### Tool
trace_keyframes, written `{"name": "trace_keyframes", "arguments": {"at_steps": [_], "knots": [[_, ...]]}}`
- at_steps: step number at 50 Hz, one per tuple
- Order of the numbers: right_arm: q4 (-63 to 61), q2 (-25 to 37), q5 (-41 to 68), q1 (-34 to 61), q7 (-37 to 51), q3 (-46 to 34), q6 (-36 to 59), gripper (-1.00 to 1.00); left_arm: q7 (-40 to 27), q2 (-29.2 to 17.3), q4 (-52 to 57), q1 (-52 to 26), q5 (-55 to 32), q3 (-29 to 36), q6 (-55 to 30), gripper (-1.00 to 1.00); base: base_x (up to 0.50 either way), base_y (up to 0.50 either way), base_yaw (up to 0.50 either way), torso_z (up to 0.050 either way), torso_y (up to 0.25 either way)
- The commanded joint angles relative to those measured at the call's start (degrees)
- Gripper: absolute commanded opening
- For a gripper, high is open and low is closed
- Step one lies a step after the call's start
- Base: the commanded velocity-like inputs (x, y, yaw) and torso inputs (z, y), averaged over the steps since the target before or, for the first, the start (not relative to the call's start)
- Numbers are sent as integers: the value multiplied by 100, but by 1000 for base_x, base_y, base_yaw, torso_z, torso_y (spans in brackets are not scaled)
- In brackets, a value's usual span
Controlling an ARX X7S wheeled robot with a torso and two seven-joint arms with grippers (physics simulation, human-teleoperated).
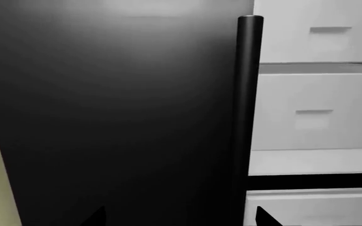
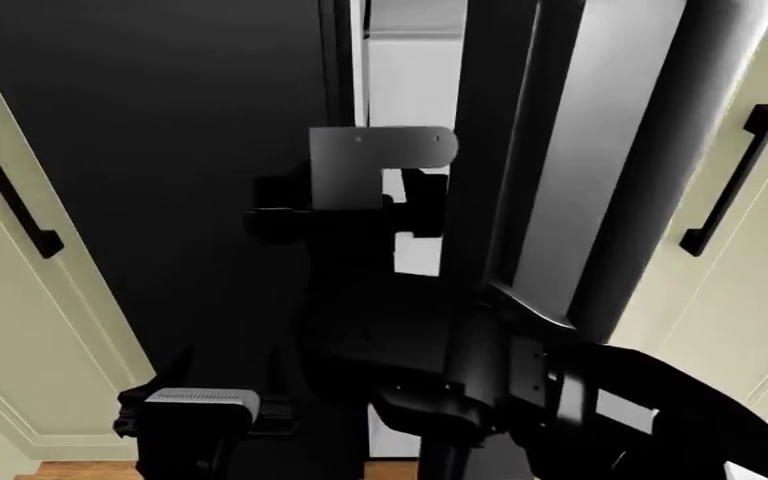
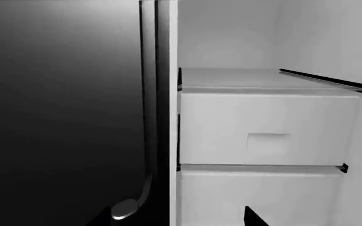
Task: Open the fridge door
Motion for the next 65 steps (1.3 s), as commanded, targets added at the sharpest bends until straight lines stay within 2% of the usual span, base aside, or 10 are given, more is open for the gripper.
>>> {"name": "trace_keyframes", "arguments": {"at_steps": [1, 16, 23, 32, 38, 46, 52, 56, 60, 65], "knots": [[-270, 293, -35, 66, 630, 63, 263, 100, 12, -22, 51, 21, -44, 15, -13, 100, 0, 0, 0, 0, 0], [-1374, 782, 177, -35, 1344, 288, 734, 100, 13, -54, 117, 57, -101, 17, -26, 100, 0, 0, 0, 1, 1], [-2096, 784, -153, -745, 1351, 1410, 1906, 100, 26, -35, 48, 35, -91, 39, -9, 100, 0, 0, 0, 0, 0], [-2930, 1082, -315, -1561, 1334, 2371, 2650, 100, 22, -33, 12, 18, -92, 50, -13, 100, 0, 0, 0, 0, 0], [-3709, 1415, -118, -2137, 1346, 3338, 3303, 100, 8, -21, -15, 3, -77, 65, -23, 100, 0, 0, 0, 0, 0], [-4534, 1696, 655, -2685, 1354, 4902, 4364, 100, 0, 1, -77, -26, -50, 85, -5, 100, 0, 0, 0, 0, 0], [-4843, 1723, 1475, -2883, 1358, 6386, 5285, 100, -1, -7, -84, -38, -72, 74, -5, 100, 0, 0, 0, 0, 0], [-4959, 1718, 1881, -3012, 1358, 7102, 5752, 100, -10, -22, -49, -35, -93, 69, -28, 100, 0, 0, 0, 0, 0], [-5045, 1911, 2328, -3181, 1361, 7758, 5943, 100, -17, -25, -46, -43, -107, 64, -38, 100, 0, 0, 0, 0, 0], [-5119, 2476, 2778, -3485, 1358, 8236, 5602, 100, -33, -21, -41, -41, -87, 83, -45, 100, 0, 0, 0, 0, 0]]}}
